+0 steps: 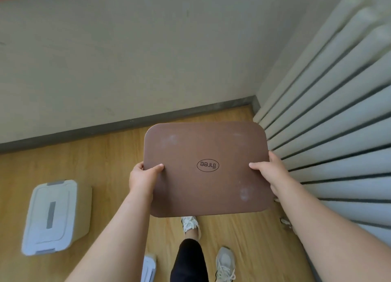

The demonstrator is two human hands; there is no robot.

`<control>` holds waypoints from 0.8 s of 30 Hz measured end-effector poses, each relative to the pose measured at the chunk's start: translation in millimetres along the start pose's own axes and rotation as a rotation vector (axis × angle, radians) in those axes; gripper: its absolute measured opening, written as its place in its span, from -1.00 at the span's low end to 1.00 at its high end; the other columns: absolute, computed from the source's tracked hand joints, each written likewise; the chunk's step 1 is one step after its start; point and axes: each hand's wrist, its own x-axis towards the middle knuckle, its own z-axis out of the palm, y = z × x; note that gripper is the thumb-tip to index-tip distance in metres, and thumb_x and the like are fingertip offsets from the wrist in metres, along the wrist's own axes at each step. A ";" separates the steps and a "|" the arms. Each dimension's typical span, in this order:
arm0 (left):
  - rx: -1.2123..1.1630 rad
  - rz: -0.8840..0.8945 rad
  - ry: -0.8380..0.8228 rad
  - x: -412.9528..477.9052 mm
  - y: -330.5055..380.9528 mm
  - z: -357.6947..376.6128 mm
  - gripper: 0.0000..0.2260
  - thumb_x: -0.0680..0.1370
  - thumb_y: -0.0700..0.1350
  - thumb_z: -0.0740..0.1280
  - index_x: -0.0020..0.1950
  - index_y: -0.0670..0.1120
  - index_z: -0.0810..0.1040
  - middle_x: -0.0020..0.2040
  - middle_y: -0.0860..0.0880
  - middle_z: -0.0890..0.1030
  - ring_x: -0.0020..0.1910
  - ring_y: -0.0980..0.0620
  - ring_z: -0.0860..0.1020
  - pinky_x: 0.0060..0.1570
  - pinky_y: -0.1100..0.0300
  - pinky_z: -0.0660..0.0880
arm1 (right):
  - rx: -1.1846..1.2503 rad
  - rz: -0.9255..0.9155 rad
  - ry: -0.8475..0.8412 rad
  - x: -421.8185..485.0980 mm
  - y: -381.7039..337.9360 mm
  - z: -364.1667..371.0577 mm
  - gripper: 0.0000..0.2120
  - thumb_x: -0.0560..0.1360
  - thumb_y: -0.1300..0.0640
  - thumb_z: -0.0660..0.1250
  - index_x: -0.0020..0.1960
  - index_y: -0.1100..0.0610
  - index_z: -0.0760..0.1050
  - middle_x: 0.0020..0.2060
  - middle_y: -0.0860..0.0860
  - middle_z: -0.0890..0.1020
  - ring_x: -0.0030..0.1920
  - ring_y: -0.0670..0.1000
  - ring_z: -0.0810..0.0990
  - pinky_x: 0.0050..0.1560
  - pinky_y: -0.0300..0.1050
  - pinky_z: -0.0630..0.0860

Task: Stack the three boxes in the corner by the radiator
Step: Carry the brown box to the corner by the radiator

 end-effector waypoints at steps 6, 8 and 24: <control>0.048 -0.033 -0.046 92.1 34.3 30.2 -0.56 0.42 -0.07 0.42 0.29 -0.06 0.47 0.02 -0.01 0.54 -0.02 -0.10 0.49 -0.01 0.06 0.39 | 0.025 0.023 0.037 77.5 -34.3 41.4 -0.37 0.40 0.30 0.41 0.43 0.07 0.36 0.23 0.08 0.59 0.13 0.15 0.60 0.20 0.17 0.52; 0.069 -0.045 -0.052 117.5 38.8 42.0 -0.57 0.42 -0.09 0.42 0.28 -0.04 0.49 0.02 -0.01 0.56 -0.02 -0.10 0.51 0.00 0.06 0.41 | 0.021 0.022 0.050 103.4 -41.2 53.9 -0.37 0.39 0.28 0.43 0.42 0.05 0.37 0.20 0.05 0.60 0.11 0.12 0.60 0.18 0.14 0.53; 0.124 -0.080 -0.033 342.7 -19.2 191.5 -0.58 0.43 -0.11 0.38 0.28 -0.14 0.49 0.11 -0.11 0.62 0.00 -0.13 0.57 0.01 0.02 0.47 | -0.117 0.000 0.055 371.3 -4.4 147.6 -0.40 0.33 0.17 0.53 0.33 0.09 0.44 0.14 0.06 0.62 0.07 0.14 0.61 0.12 0.07 0.55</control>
